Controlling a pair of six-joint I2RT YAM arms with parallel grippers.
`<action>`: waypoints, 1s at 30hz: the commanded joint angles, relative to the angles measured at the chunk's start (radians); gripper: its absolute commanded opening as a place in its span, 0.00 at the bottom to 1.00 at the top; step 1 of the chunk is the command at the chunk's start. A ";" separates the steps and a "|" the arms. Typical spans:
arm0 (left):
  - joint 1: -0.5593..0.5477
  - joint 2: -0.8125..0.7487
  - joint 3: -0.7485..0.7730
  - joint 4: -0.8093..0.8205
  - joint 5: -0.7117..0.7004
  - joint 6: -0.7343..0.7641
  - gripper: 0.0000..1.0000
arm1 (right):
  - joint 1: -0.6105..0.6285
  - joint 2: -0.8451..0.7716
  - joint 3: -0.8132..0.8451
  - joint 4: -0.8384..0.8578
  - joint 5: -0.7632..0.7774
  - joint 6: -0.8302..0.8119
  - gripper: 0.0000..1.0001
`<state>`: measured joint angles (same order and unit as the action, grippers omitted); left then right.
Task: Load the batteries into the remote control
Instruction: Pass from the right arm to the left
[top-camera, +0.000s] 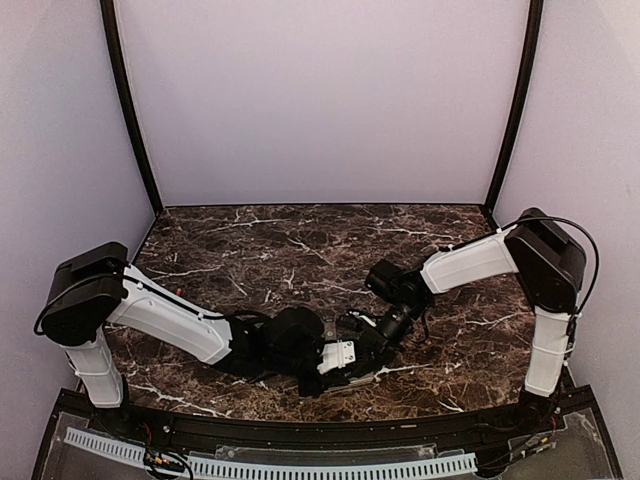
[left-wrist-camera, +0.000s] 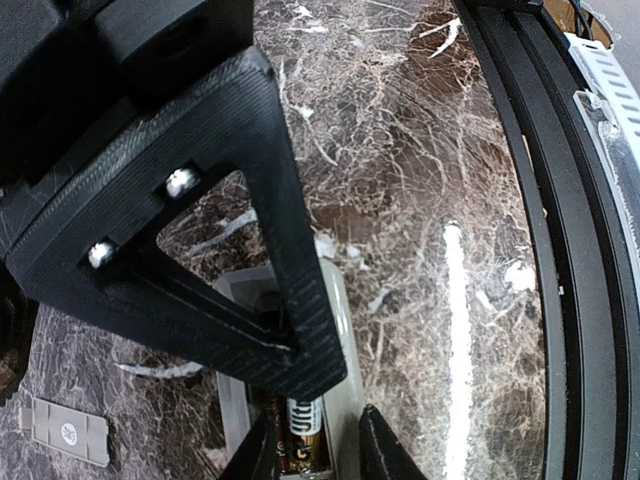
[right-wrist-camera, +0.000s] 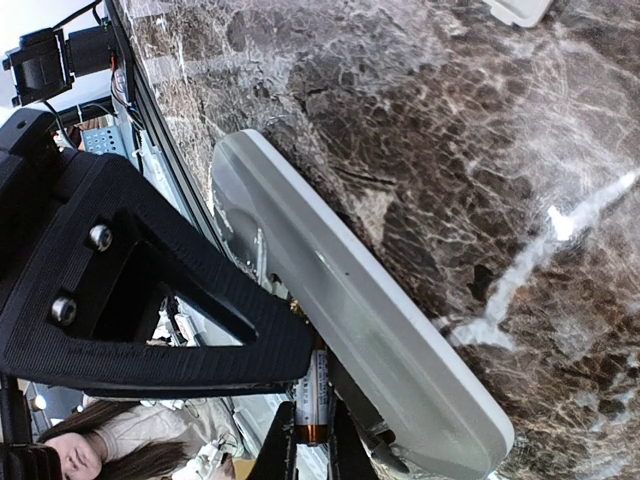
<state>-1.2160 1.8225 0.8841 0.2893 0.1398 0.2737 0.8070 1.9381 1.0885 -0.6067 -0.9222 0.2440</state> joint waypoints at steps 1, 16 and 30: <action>-0.004 0.023 0.028 -0.017 -0.005 0.019 0.26 | 0.006 0.038 0.009 0.054 0.066 -0.012 0.00; -0.004 0.057 0.030 -0.050 0.007 0.013 0.06 | 0.004 0.036 0.011 0.058 0.063 -0.011 0.00; -0.003 0.069 0.044 -0.134 0.051 0.016 0.00 | 0.003 0.025 0.016 0.059 0.074 -0.006 0.07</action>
<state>-1.2144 1.8595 0.9287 0.2794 0.1612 0.2813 0.8024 1.9377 1.0893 -0.6262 -0.9356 0.2401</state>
